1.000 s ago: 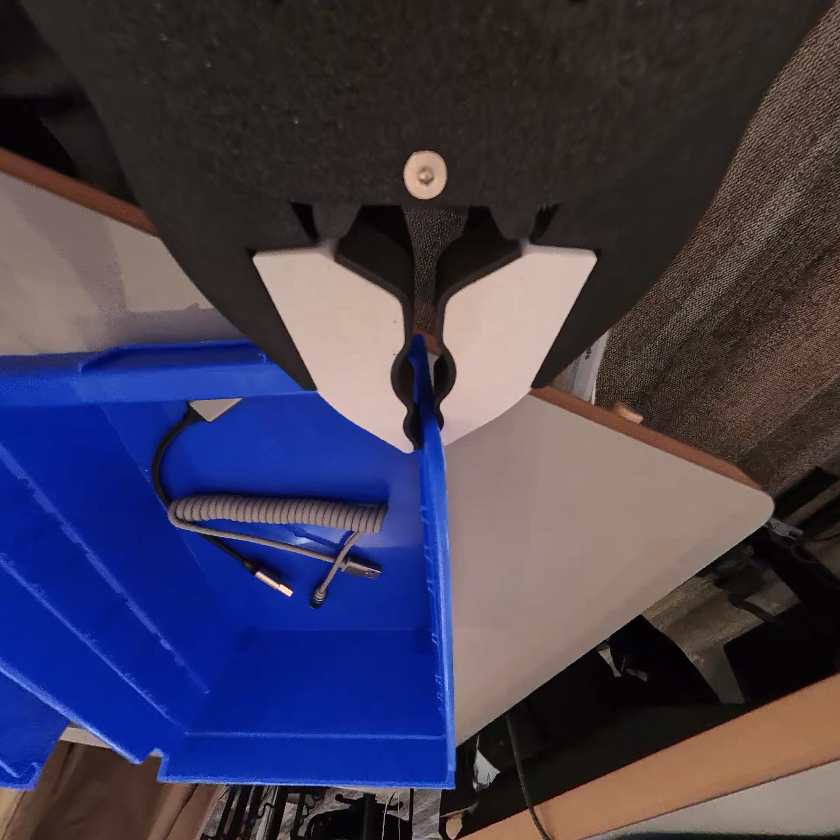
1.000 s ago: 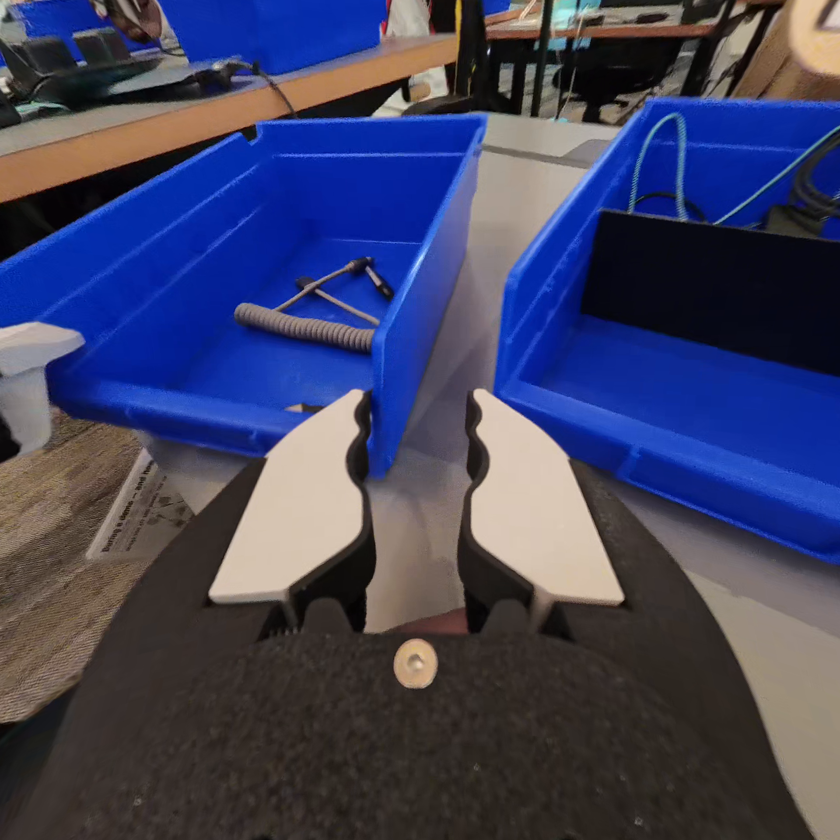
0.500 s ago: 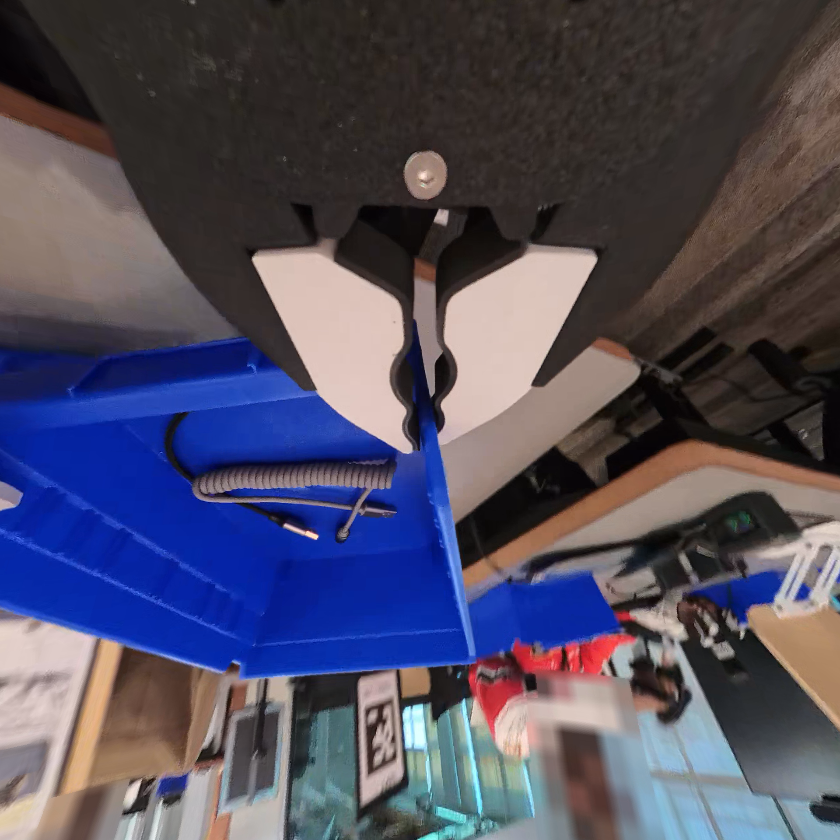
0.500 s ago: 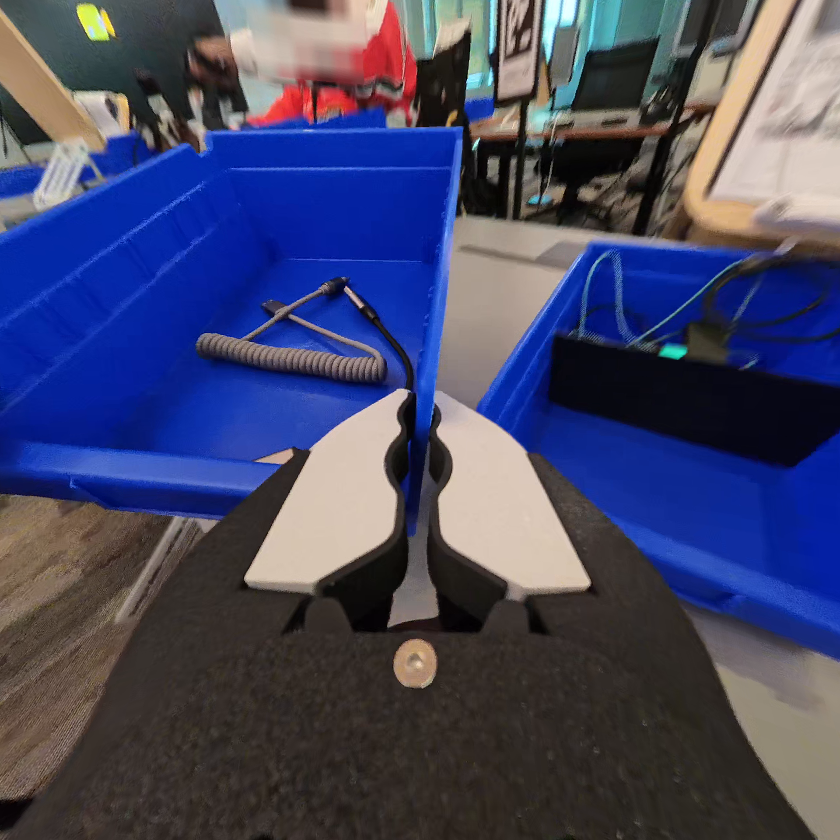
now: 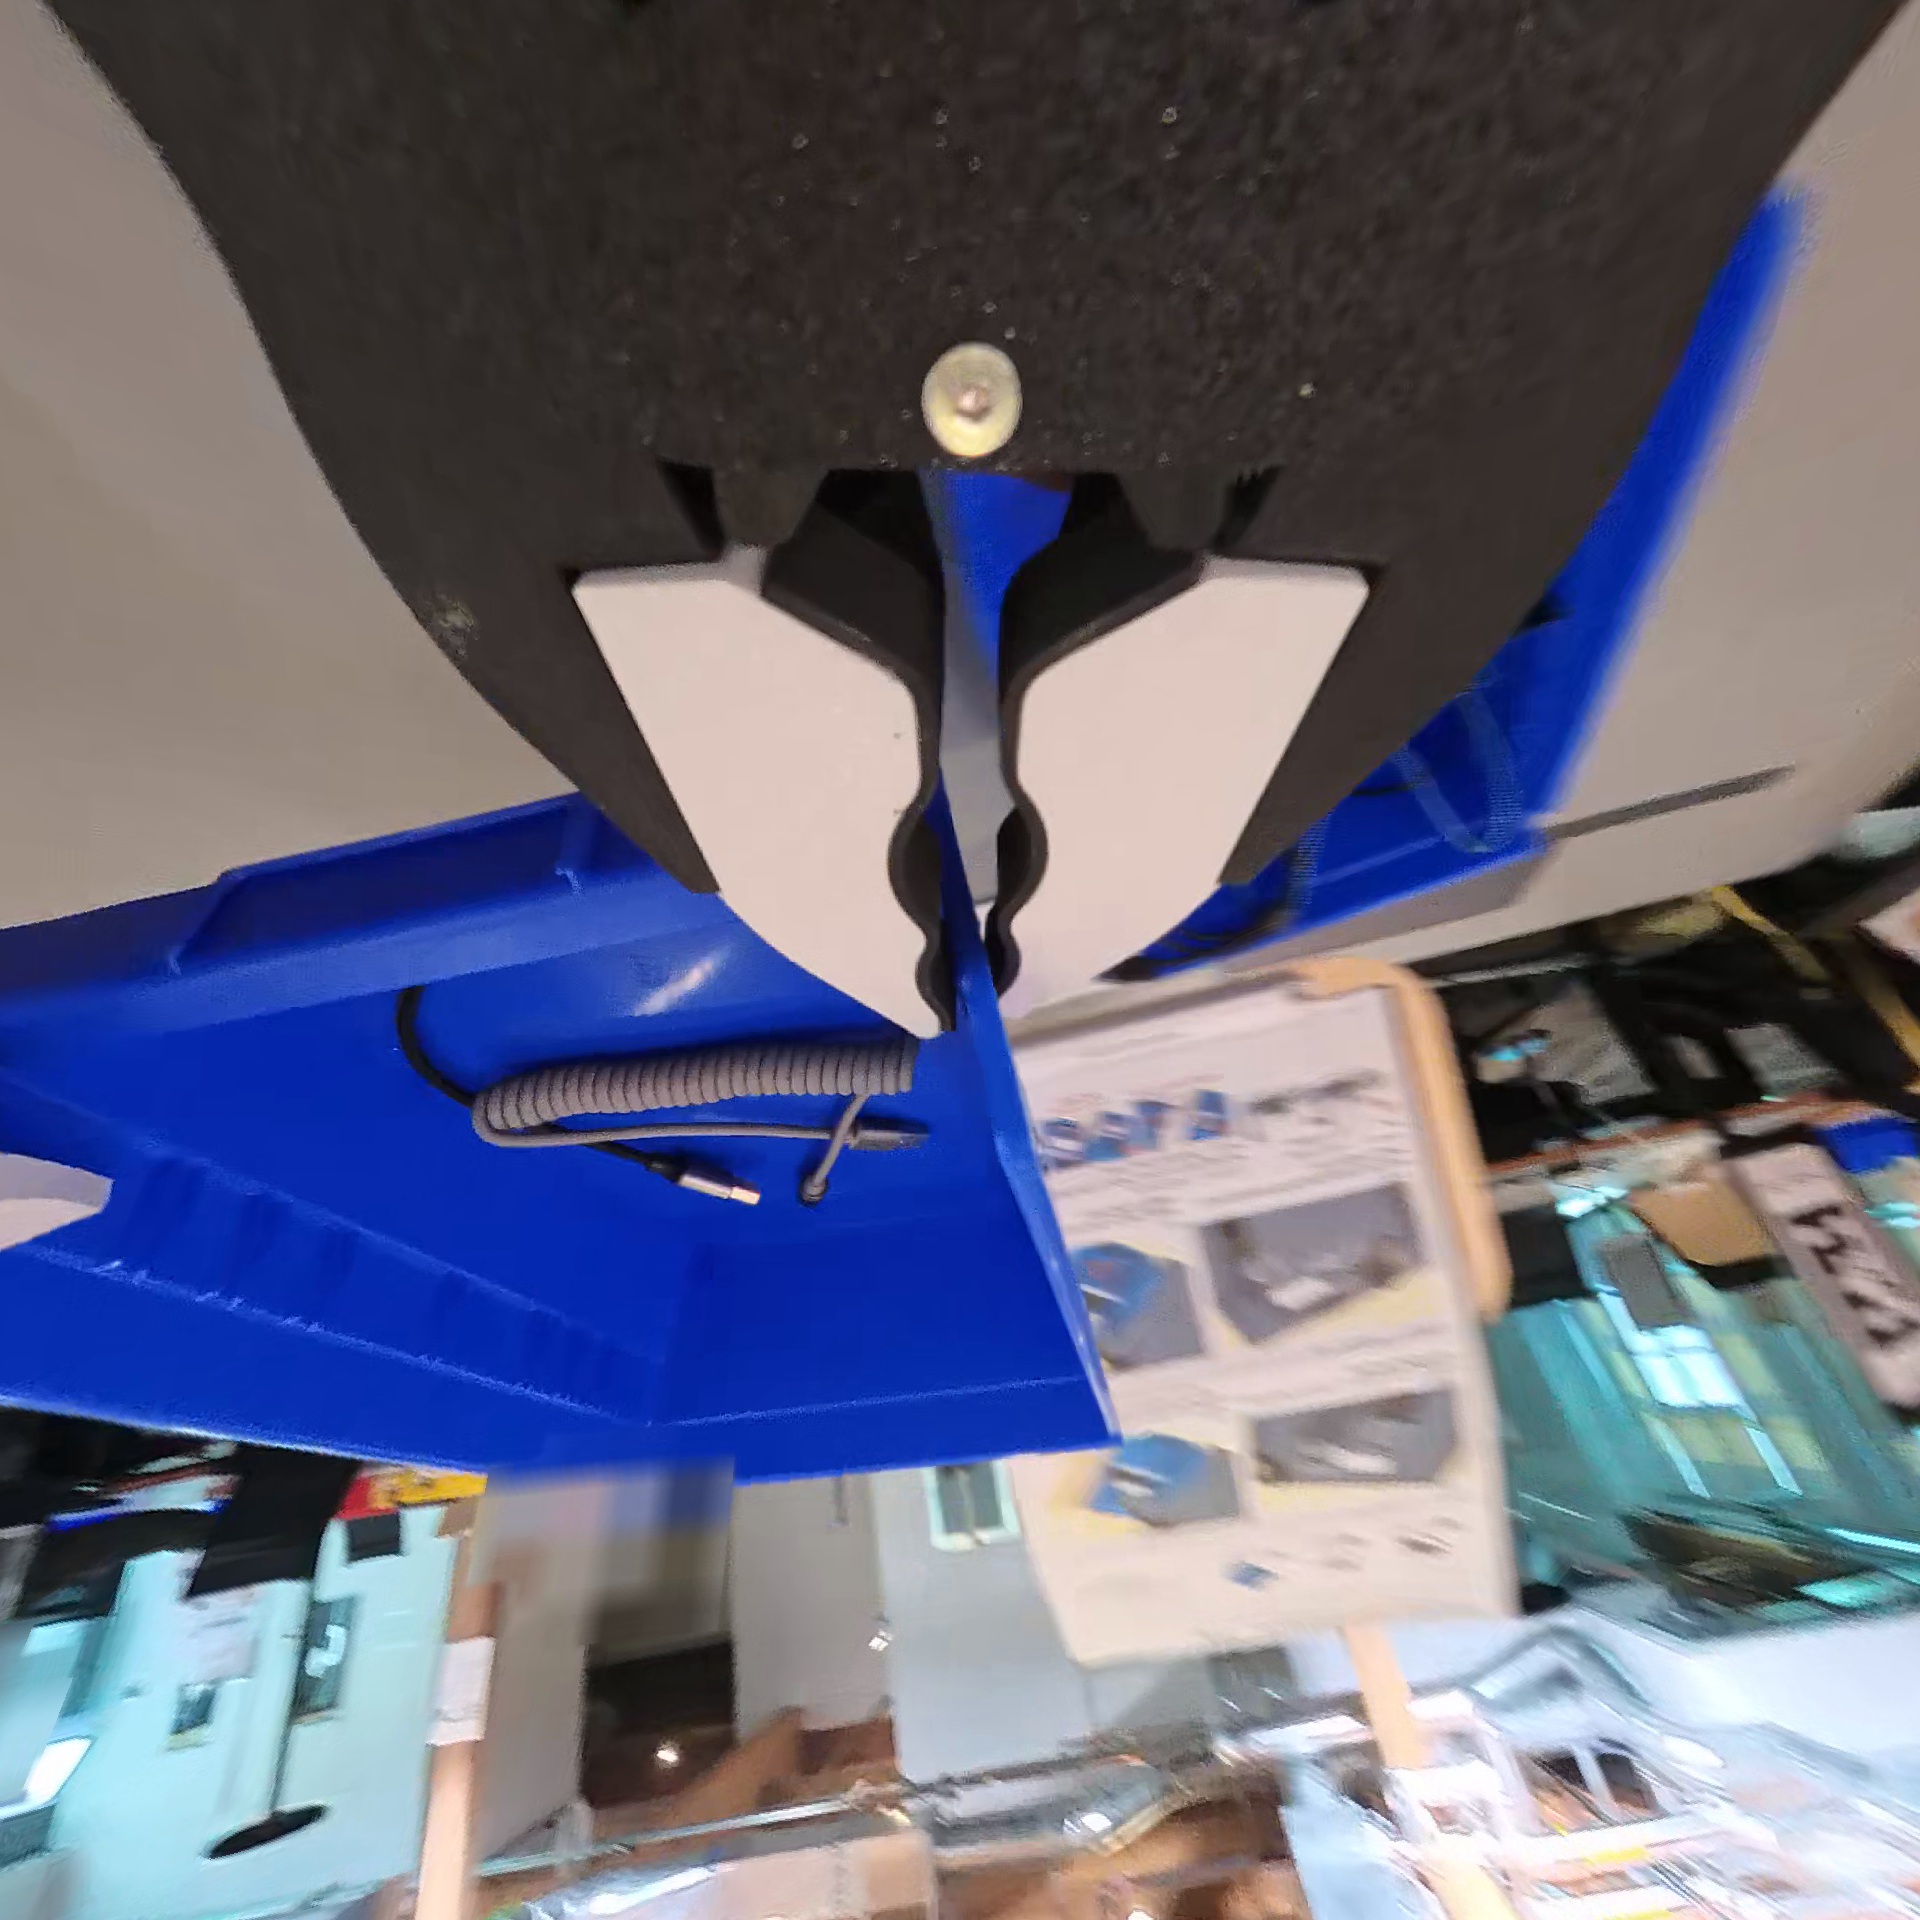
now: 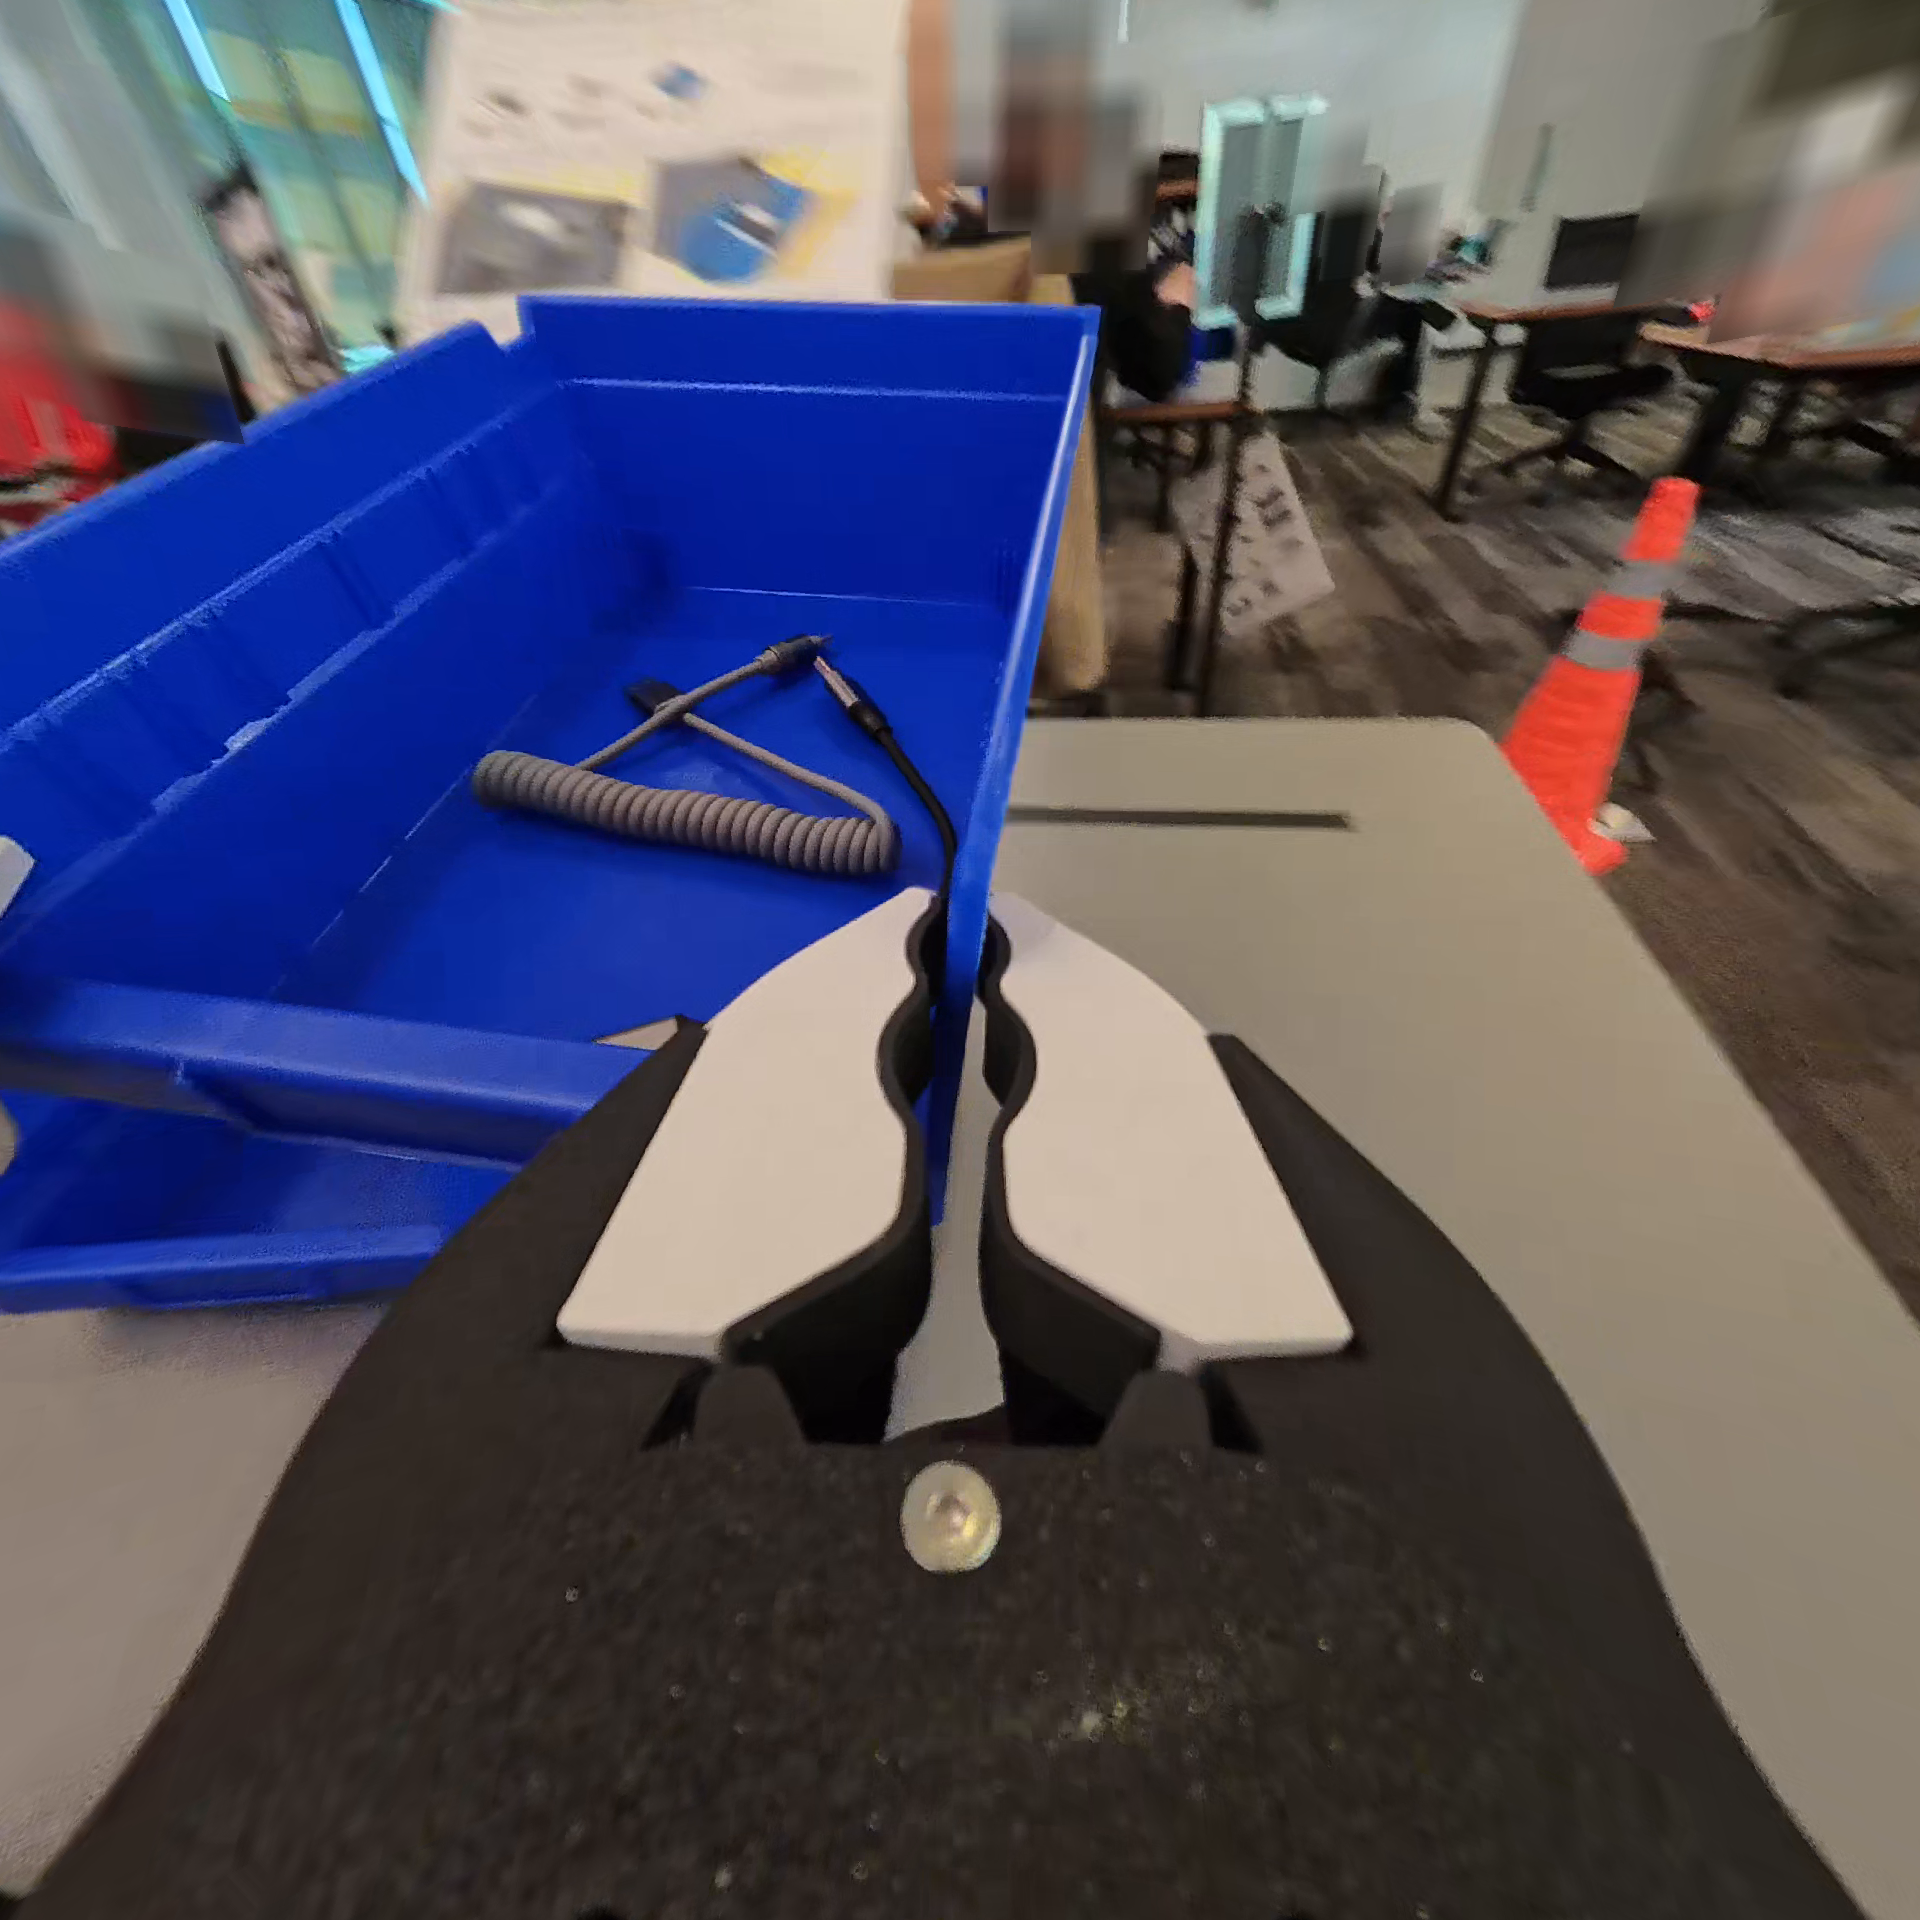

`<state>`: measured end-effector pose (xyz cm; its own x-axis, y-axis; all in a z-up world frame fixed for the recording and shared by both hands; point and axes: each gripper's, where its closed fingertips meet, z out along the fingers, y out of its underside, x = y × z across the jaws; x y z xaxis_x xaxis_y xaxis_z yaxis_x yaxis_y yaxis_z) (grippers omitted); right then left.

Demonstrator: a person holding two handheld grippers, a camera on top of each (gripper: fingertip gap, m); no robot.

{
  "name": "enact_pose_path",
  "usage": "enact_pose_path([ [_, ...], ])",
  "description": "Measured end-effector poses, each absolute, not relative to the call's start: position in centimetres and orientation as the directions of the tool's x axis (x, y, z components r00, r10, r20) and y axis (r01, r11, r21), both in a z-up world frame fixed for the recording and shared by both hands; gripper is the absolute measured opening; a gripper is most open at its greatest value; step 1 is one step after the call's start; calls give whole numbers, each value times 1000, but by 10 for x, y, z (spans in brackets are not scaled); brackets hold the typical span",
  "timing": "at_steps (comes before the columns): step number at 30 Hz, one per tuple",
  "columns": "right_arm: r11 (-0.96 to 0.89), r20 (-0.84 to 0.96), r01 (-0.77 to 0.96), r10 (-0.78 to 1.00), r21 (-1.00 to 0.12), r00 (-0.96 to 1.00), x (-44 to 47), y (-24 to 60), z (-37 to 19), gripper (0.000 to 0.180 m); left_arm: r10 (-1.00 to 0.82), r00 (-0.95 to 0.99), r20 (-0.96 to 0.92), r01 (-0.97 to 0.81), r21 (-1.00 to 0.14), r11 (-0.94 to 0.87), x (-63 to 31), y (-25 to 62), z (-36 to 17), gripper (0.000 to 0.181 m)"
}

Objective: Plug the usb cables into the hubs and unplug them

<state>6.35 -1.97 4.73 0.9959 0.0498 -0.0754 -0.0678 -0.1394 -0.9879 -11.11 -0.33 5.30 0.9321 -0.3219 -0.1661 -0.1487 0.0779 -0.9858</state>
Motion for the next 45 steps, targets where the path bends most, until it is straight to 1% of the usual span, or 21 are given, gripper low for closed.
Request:
enact_pose_path([
  [2, -191, -82, -81, -1, -978, 997, 115, -21, 19, 4, -373, 919, -130, -126, -991, 35, -63, 4, 23, 5],
  [5, -261, -131, -130, -13, -957, 991, 167, -17, -31, 4, -401, 913, -78, -77, -997, 18, -14, 8, -18, 5],
  [10, -335, -205, -212, -58, -918, 977, 217, -13, -99, 4, -459, 880, -124, -186, -978, -93, 35, 19, -77, 5],
  [12, -318, -201, -213, -70, -924, 977, 228, -12, -108, 4, -505, 854, -123, -228, -962, -152, 45, 18, -94, 6],
  [15, -379, -90, -125, -108, -917, 990, 246, -15, -111, 3, -580, 805, -120, -299, -928, -223, 61, 7, -120, 9],
  [18, -441, -127, -174, -136, -881, 983, 257, -17, -131, 3, -603, 792, -97, -312, -913, -262, 68, -1, -133, 12],
  [20, -406, -182, -216, -119, -888, 976, 257, -16, -130, 4, -607, 791, -76, -301, -913, -277, 68, -2, -133, 13],
  [23, -419, -157, -195, -124, -887, 980, 257, -16, -130, 3, -635, 771, -57, -314, -901, -301, 69, -6, -137, 15],
  [26, -409, -152, -190, -124, -892, 980, 257, -16, -129, 5, -648, 761, -36, -278, -920, -277, 60, -12, -122, 33],
  [28, -390, -158, -201, -139, -899, 978, 261, -19, -124, 21, -657, 750, -76, -281, -936, -212, 46, -15, -100, 38],
  [30, -352, -154, -203, -164, -914, 974, 267, -25, -111, 30, -649, 748, -139, -301, -942, -145, 20, -16, -74, 43],
  [33, -263, -145, -189, -177, -946, 974, 263, -36, -76, 35, -590, 781, -204, -301, -951, -69, -45, -14, -36, 44],
  [35, -194, -144, -168, -131, -966, 981, 241, -40, -48, 37, -516, 826, -228, -294, -954, -49, -103, -11, -17, 44],
  [37, -152, -128, -133, -42, -979, 991, 201, -41, -26, 37, -418, 875, -244, -291, -955, -52, -167, -6, -9, 44],
  [39, -140, -98, -89, 62, -986, 993, 147, -36, -16, 37, -299, 921, -249, -282, -957, -70, -232, 1, -10, 44],
  [41, -156, -81, -52, 190, -986, 978, 81, -29, -20, 39, -214, 957, -197, -227, -966, -122, -285, 7, -22, 43],
  [43, -192, -94, -33, 314, -981, 945, 11, -20, -35, 39, -196, 975, -100, -141, -968, -208, -317, 12, -45, 45],
  [45, -264, -136, -31, 390, -964, 911, -50, -11, -57, 40, -188, 982, -28, -78, -962, -261, -332, 14, -66, 47],
])
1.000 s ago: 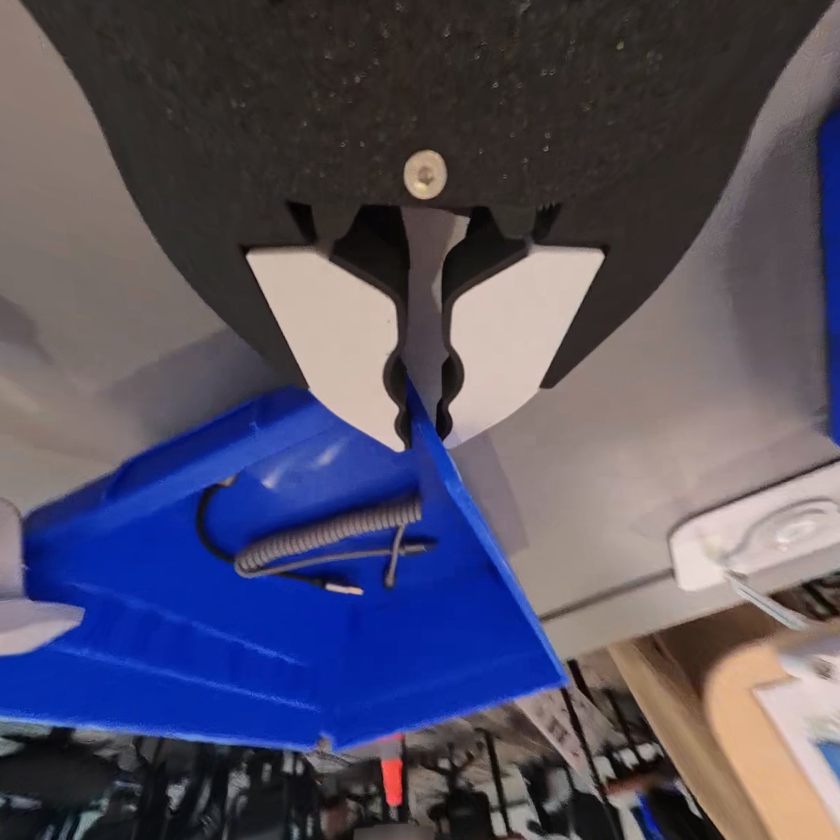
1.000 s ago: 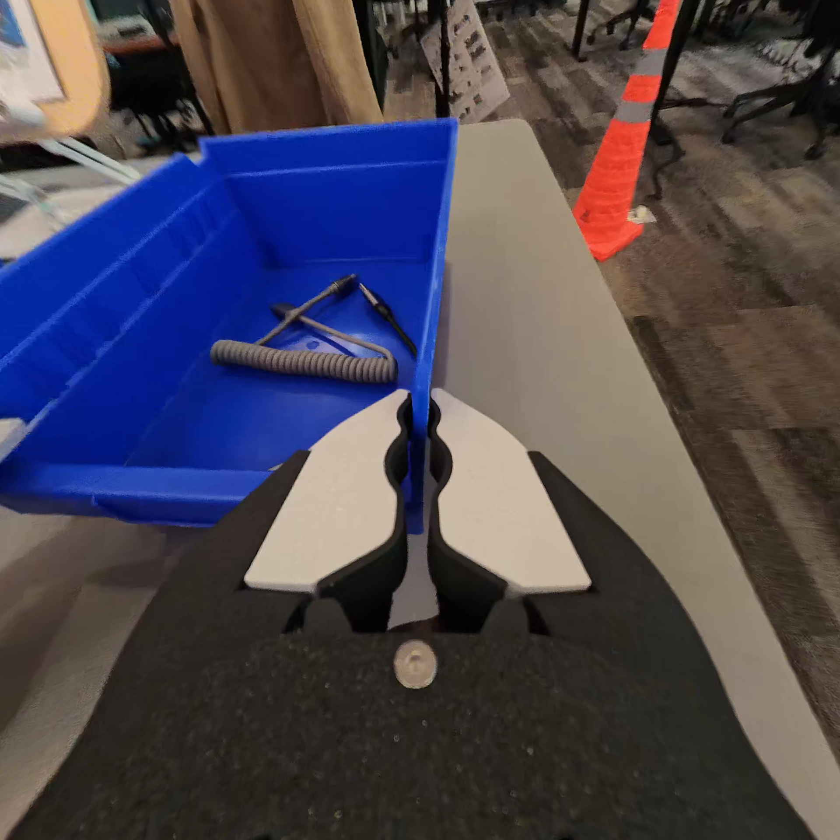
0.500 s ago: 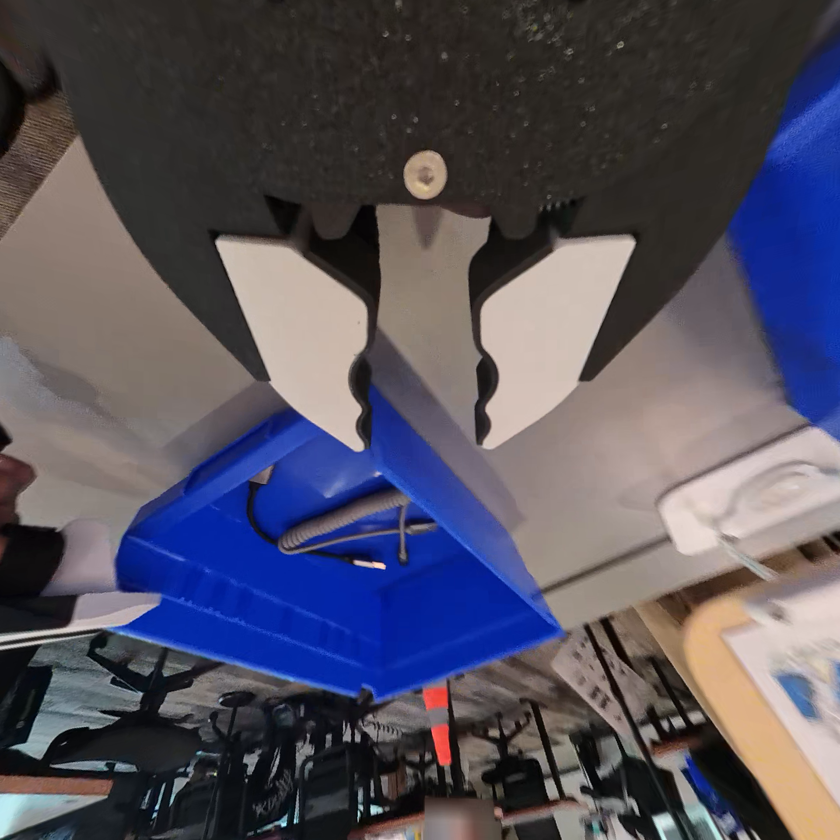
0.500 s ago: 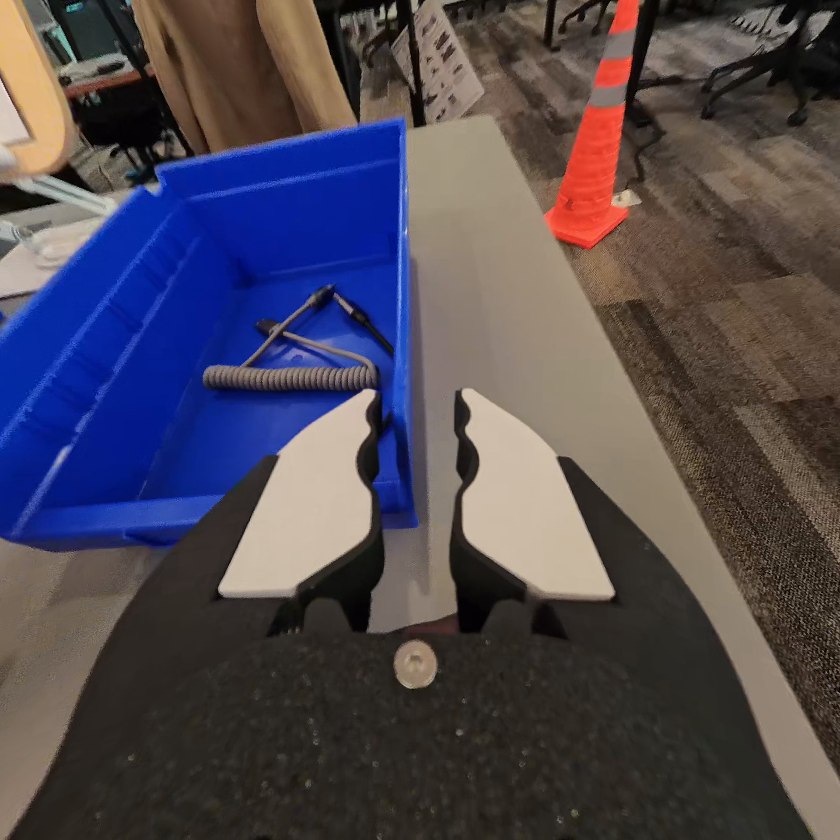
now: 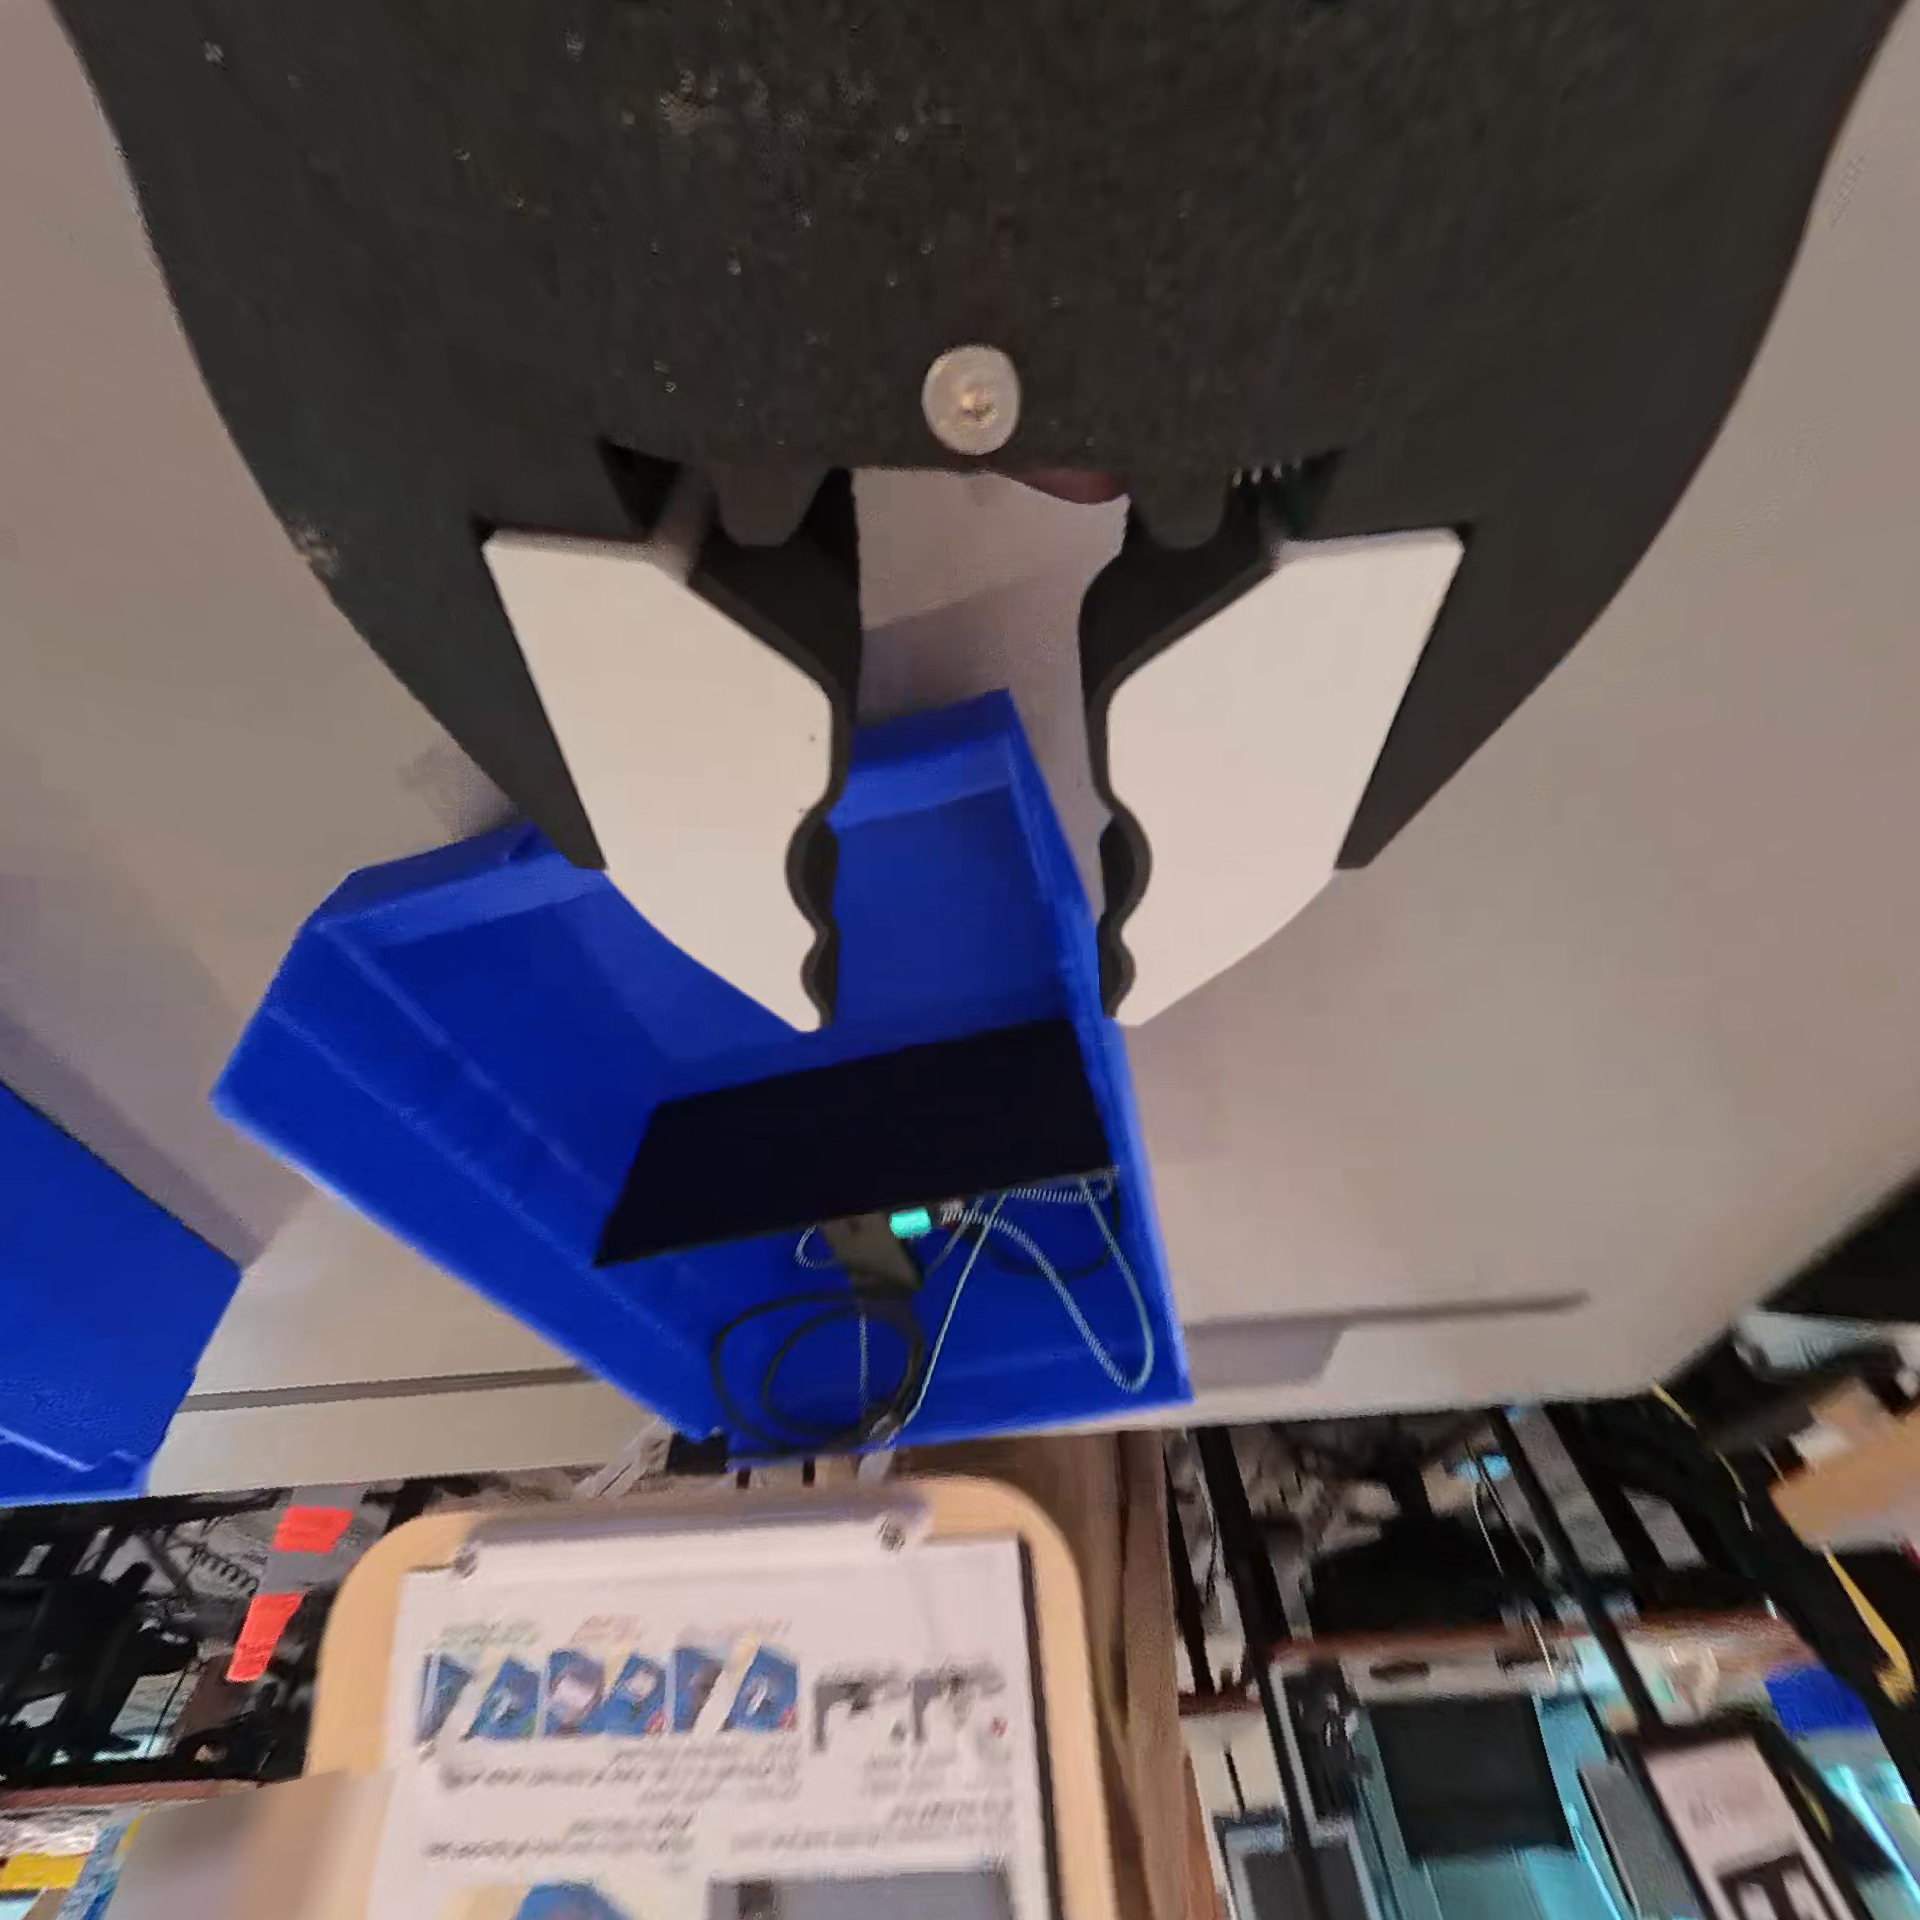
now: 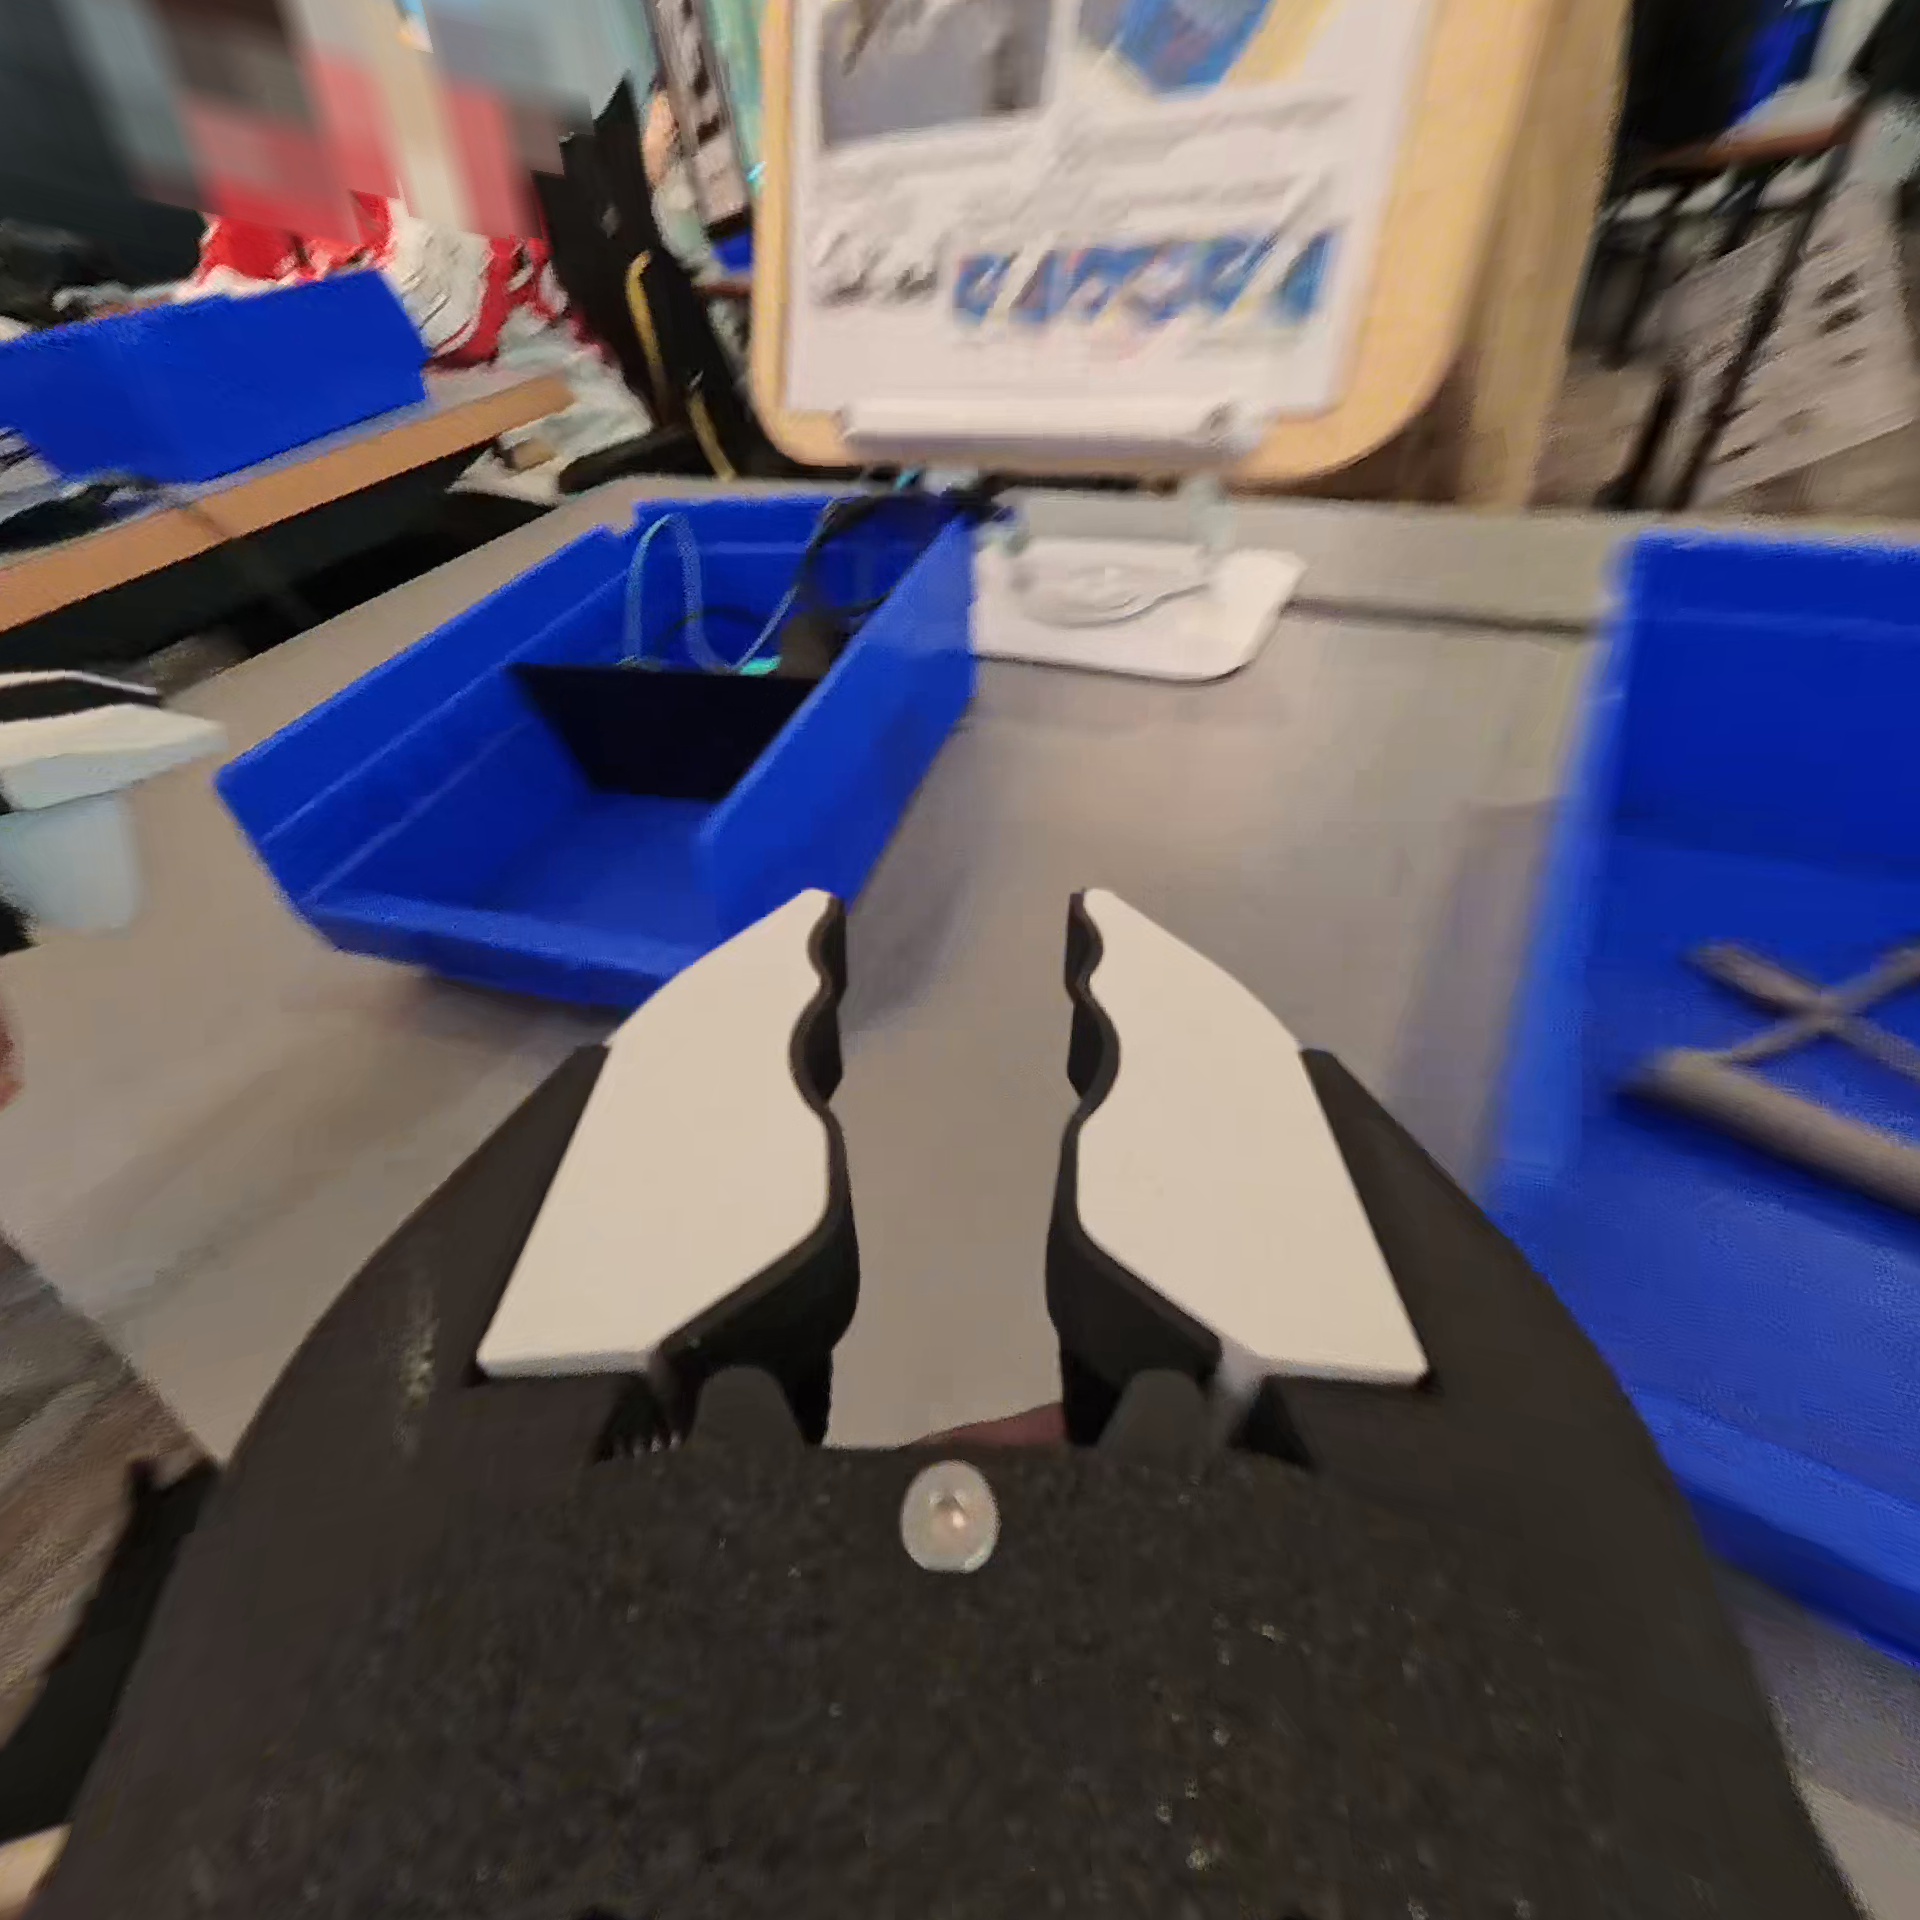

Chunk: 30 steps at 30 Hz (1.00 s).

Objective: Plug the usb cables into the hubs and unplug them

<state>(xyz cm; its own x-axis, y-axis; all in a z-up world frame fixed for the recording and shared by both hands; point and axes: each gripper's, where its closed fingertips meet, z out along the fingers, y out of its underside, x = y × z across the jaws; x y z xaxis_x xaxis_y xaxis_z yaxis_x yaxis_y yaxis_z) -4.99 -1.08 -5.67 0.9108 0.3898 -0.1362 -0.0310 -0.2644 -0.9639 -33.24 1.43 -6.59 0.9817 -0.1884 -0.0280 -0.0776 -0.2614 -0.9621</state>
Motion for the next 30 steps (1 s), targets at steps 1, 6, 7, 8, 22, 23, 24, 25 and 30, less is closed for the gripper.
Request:
enact_pose_path([
  [1, -300, -163, -36, 412, -953, 896, -76, -8, -67, 40, -186, 982, -16, -67, -959, -274, -337, 16, -74, 47],
  [6, -399, -108, 50, 365, -915, 925, -146, 14, -123, 46, -173, 984, -30, -86, -942, -323, -342, 30, -105, 49],
  [7, -403, -105, 45, 342, -914, 934, -152, 19, -128, 47, -176, 984, -26, -85, -939, -333, -341, 32, -109, 49],
  [8, -398, -114, 27, 325, -917, 939, -157, 23, -130, 48, -170, 985, -38, -95, -936, -338, -341, 34, -113, 50],
  [22, -344, -131, -73, 148, -936, 980, -177, 56, -122, 3, -112, 994, 3, -44, -911, -409, -373, 50, -116, 2],
  [23, -332, -140, -81, 157, -940, 978, -186, 53, -119, 3, -100, 995, 7, -35, -913, -406, -383, 48, -113, 2],
  [24, -319, -139, -80, 165, -944, 977, -196, 51, -115, 3, -87, 996, 9, -26, -917, -398, -394, 46, -108, 2],
  [25, -305, -136, -79, 172, -949, 976, -207, 49, -111, 4, -78, 997, 3, -28, -921, -389, -405, 45, -103, 2],
  [30, -274, -125, -65, 208, -959, 970, -268, 60, -92, 4, -79, 996, -48, -73, -932, -355, -466, 59, -80, 2],
])
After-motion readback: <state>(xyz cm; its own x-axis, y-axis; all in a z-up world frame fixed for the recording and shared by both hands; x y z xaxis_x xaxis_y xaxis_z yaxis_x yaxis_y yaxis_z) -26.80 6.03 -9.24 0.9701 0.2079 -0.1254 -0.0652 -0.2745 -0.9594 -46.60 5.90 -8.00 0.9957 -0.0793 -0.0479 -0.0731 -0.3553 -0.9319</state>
